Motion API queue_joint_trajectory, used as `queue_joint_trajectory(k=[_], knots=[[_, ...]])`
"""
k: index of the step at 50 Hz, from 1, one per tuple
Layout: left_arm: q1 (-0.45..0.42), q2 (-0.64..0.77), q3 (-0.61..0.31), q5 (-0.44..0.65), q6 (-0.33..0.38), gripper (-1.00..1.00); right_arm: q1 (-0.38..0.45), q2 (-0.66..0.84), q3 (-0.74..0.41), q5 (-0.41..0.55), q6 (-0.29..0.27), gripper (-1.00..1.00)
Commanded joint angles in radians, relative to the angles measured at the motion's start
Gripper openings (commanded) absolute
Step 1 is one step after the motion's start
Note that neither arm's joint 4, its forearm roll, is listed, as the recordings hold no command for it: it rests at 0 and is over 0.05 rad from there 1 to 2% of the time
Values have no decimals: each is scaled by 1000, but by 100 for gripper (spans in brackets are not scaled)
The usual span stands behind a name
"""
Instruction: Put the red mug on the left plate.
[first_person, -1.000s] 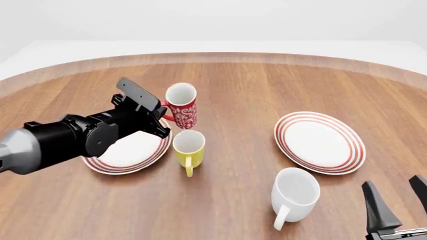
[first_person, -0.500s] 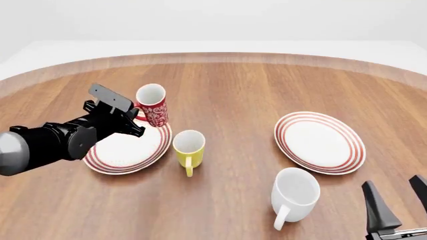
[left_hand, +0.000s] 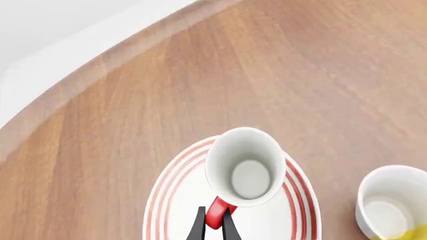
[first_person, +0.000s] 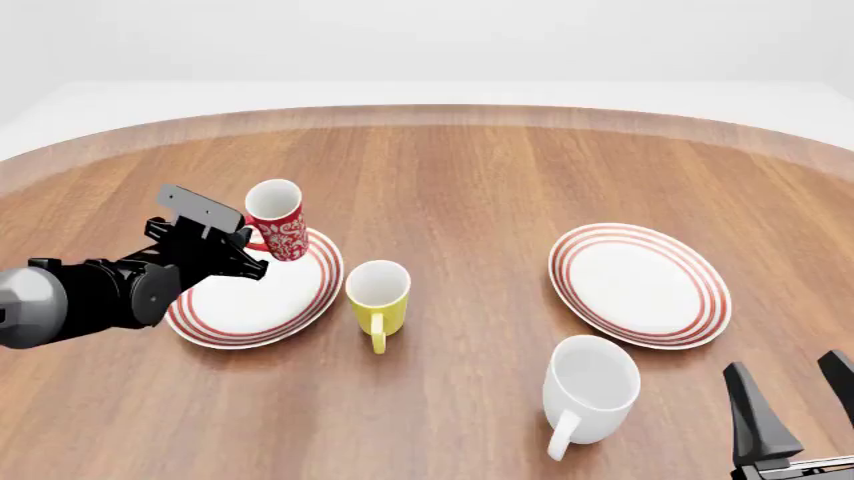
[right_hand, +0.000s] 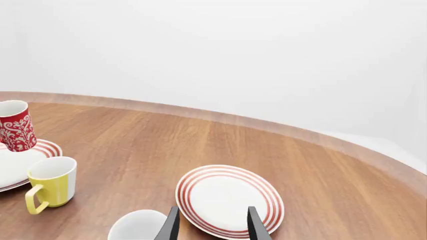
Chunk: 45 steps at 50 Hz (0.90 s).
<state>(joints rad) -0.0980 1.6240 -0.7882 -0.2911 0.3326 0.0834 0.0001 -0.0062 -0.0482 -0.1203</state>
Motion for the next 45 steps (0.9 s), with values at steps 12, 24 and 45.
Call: queue_joint_trajectory(k=[12, 24, 45], knots=[[76, 74, 24, -79, -1, -100, -2, 0, 5, -4, 2, 100], [90, 87, 48, -109, 6, -100, -2, 0, 5, -6, -1, 100], [97, 117, 77, -149, -11, -100, -3, 0, -6, 3, -2, 100]])
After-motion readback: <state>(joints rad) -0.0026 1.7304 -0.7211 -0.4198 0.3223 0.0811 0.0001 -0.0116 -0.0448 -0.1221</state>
